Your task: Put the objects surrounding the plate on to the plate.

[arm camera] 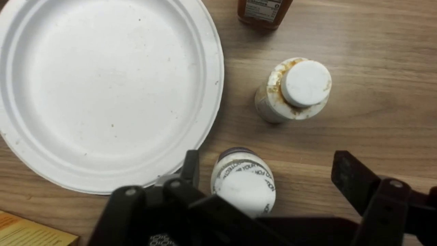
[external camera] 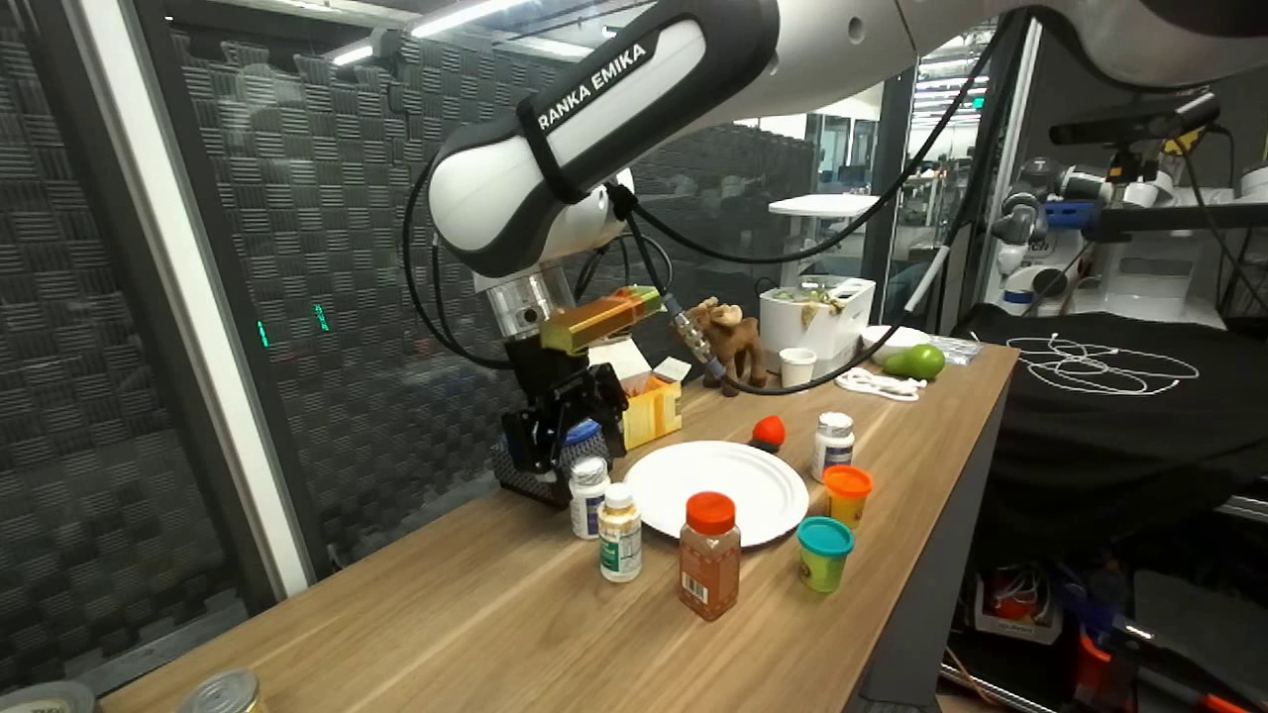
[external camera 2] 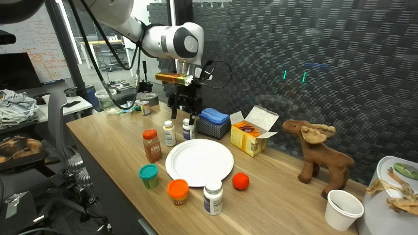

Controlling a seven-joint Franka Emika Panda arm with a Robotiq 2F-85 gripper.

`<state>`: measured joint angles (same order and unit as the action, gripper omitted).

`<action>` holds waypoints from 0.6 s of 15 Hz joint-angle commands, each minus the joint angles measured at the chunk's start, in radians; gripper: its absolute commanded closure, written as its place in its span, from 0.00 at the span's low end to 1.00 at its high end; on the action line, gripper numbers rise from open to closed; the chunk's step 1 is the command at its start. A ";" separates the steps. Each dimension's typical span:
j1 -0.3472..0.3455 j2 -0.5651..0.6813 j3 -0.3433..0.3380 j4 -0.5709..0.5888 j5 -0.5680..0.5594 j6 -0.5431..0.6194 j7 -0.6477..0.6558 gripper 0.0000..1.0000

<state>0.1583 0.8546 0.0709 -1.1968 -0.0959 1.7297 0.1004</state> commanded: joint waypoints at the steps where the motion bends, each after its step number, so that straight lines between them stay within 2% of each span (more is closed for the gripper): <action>1: 0.021 0.063 -0.031 0.115 -0.015 -0.052 0.004 0.22; 3: 0.024 0.081 -0.040 0.145 -0.020 -0.063 0.006 0.32; 7: 0.032 0.114 -0.051 0.195 -0.031 -0.083 0.005 0.65; 9: 0.034 0.108 -0.049 0.201 -0.029 -0.090 0.003 0.76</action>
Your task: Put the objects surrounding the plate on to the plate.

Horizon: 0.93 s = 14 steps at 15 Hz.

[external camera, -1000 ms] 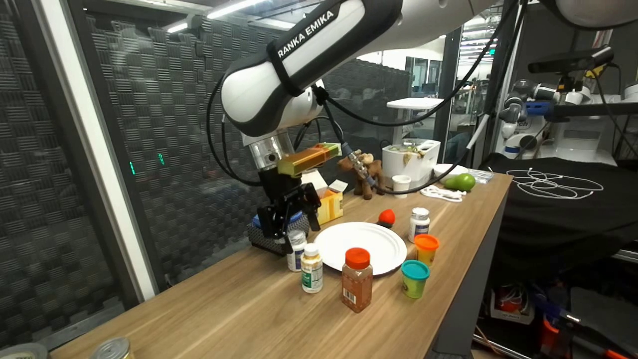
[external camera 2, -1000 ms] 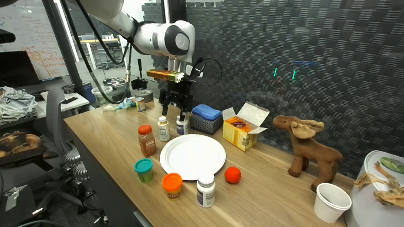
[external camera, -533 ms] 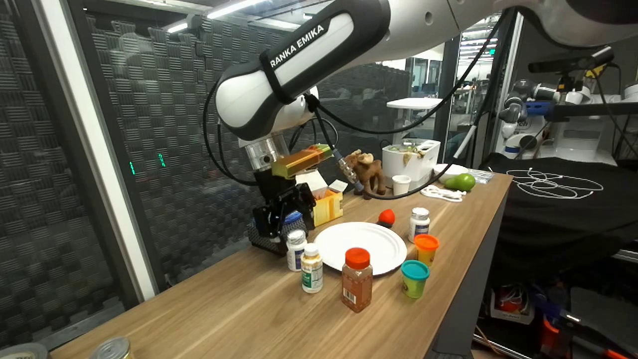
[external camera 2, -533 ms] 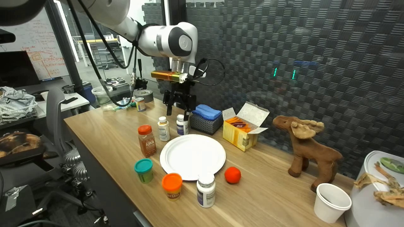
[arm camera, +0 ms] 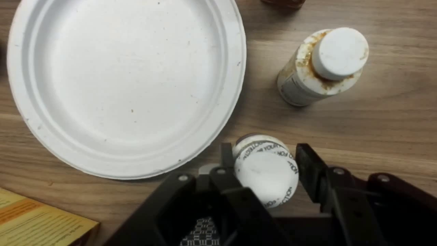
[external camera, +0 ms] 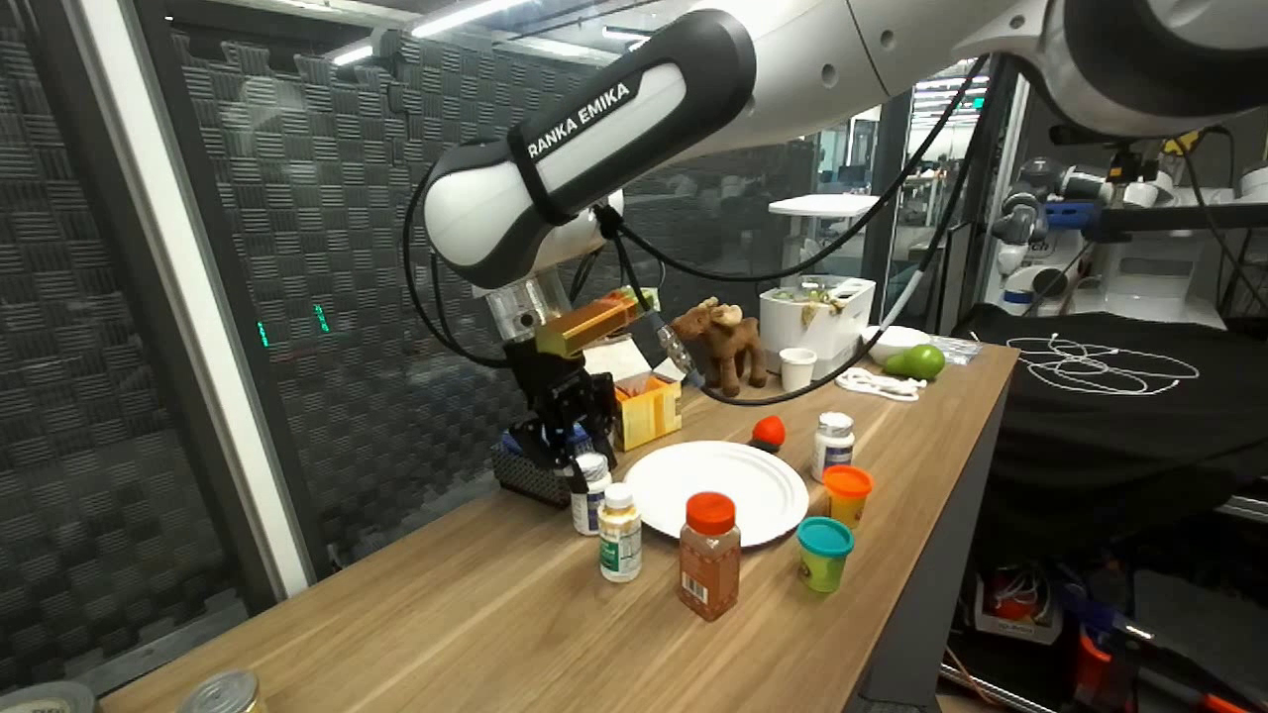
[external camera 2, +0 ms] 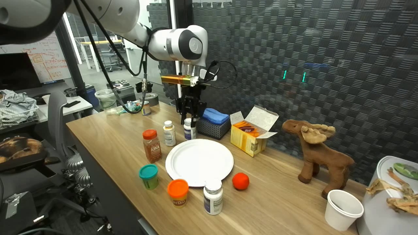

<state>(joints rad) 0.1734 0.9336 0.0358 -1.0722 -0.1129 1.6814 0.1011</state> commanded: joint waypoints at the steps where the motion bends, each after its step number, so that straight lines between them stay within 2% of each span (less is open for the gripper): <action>1: 0.020 0.018 -0.012 0.067 -0.011 -0.036 0.002 0.76; 4: 0.012 -0.043 -0.009 0.010 0.003 -0.011 0.016 0.76; 9: -0.047 -0.167 0.001 -0.118 0.030 0.062 0.028 0.76; 14: -0.079 -0.204 -0.031 -0.185 0.019 0.051 0.023 0.76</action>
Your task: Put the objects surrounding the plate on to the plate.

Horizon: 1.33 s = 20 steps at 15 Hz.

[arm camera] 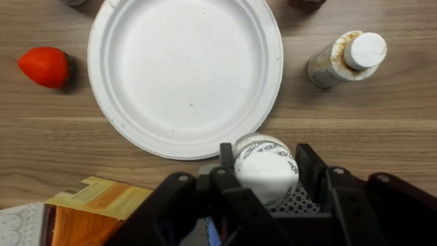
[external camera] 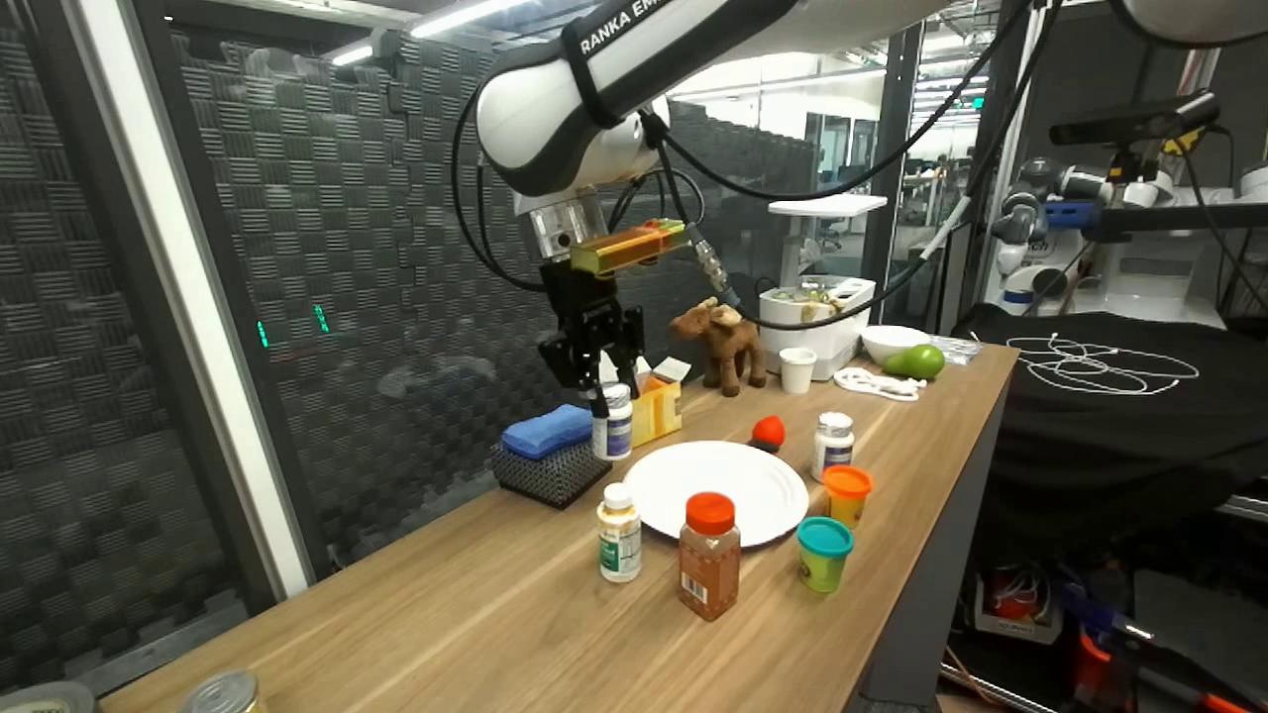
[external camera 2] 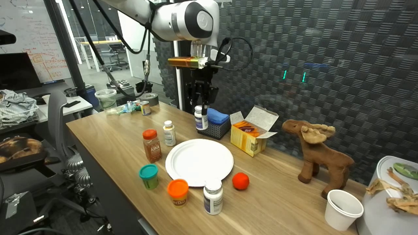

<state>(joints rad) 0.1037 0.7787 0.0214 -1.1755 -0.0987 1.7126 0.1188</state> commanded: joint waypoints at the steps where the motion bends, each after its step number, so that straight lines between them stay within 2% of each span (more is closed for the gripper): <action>1: -0.012 -0.047 -0.022 -0.093 0.000 0.017 0.007 0.76; 5: -0.026 -0.026 -0.041 -0.107 -0.002 0.014 0.017 0.76; 11: -0.059 0.010 -0.060 -0.070 0.015 -0.005 0.036 0.76; 20: -0.076 0.068 -0.048 -0.031 0.030 -0.023 0.021 0.76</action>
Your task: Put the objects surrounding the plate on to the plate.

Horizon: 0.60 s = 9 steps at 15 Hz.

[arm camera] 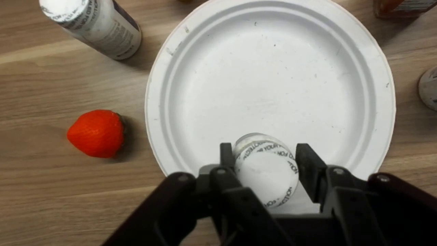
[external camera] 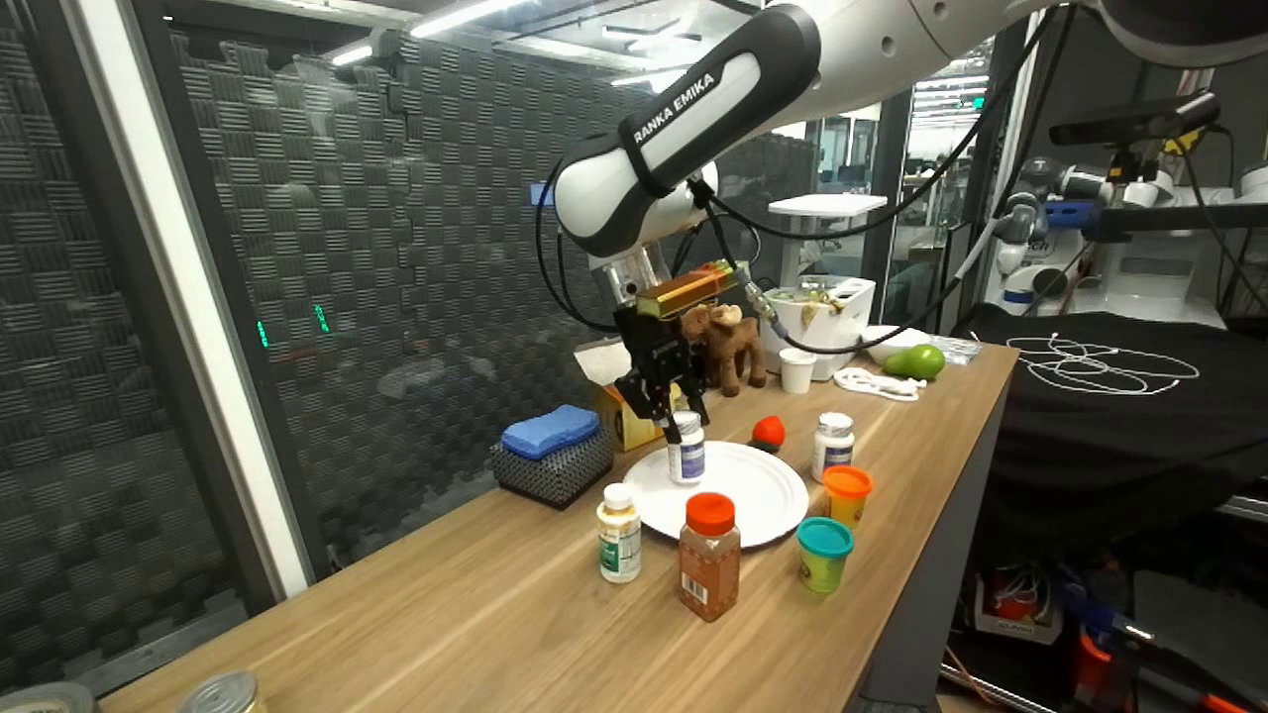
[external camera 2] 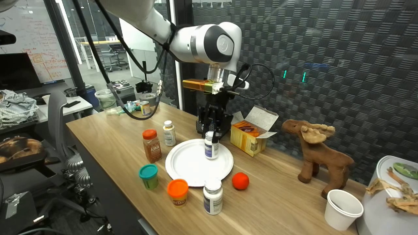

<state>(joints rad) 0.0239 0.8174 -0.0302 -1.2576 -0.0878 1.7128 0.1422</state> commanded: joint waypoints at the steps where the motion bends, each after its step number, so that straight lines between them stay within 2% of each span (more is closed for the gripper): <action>1: 0.006 0.034 0.004 0.053 0.016 -0.021 -0.002 0.76; 3: 0.013 0.039 0.000 0.057 0.008 -0.020 0.004 0.26; 4: 0.013 0.036 0.000 0.057 0.007 -0.019 0.004 0.24; 7: 0.026 -0.031 -0.005 -0.010 -0.003 0.019 0.020 0.04; 8: 0.034 -0.064 -0.007 -0.043 -0.008 0.040 0.030 0.00; 9: 0.041 -0.108 -0.005 -0.084 -0.006 0.066 0.043 0.00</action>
<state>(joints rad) 0.0384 0.8249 -0.0275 -1.2403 -0.0890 1.7223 0.1466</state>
